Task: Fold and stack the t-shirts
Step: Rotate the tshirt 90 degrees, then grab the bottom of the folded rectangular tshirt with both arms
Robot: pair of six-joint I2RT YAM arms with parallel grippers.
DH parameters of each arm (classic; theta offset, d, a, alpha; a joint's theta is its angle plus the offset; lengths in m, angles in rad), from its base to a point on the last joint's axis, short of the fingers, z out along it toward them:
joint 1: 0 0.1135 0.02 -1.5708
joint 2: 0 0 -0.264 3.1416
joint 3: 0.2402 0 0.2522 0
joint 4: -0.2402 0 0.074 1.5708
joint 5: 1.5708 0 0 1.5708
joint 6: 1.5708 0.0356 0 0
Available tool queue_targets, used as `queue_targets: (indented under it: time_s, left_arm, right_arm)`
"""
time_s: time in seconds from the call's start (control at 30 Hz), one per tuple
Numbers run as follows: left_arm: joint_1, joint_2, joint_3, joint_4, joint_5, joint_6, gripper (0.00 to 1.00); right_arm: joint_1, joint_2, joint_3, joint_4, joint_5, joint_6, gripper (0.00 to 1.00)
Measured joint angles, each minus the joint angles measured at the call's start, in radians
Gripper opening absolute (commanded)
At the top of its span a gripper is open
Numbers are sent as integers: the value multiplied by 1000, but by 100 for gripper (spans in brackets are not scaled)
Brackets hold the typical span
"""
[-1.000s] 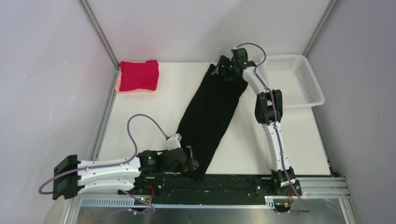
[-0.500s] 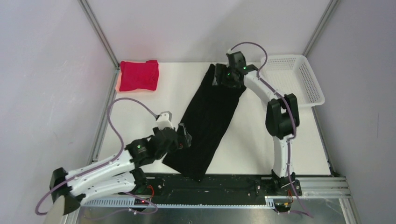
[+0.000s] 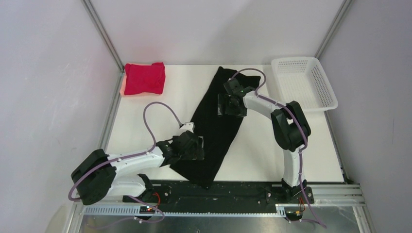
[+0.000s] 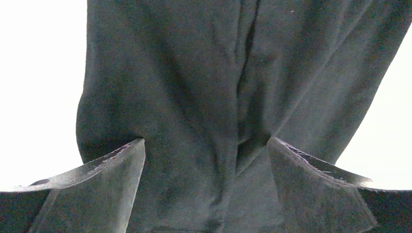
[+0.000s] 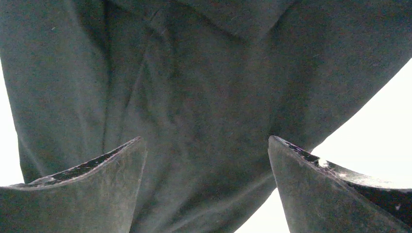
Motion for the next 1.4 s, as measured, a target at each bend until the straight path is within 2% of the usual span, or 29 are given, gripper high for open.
queue_targets:
  time_s: [0.13,0.37,0.6,0.73,1.0,1.07,1.13,1.3,1.4]
  left_arm:
    - [-12,3,-18,69,22,0,100]
    - [-130,-47,-75,169,86,-67,100]
    - [-224,-161,-123,117,137,-171,100]
    - [-243,-170,-129,106,126,-206,100]
    - [-249,-191,-132,91,100,-235,100]
    - [-249,-242,-142,56,100,-233,100]
    - [-249,-319,-146,-2,96,-227,100]
    - [-249,-512,-146,-174,13,-228,100]
    - [-249,-536,-146,-238,-16,-227,99]
  right_arm:
    - [-29,38,3,23,-13,-1,100]
    - [-89,92,71,64,-101,-39,100]
    - [-168,208,243,68,-221,-89,100]
    - [-174,286,366,51,-257,-109,100]
    - [-158,301,408,12,-238,-157,100]
    - [-157,266,372,5,-221,-167,100]
    - [-151,159,239,40,-201,-173,100]
    - [-123,-258,-146,100,-144,-140,100]
    - [-69,-494,-335,139,-116,-92,100]
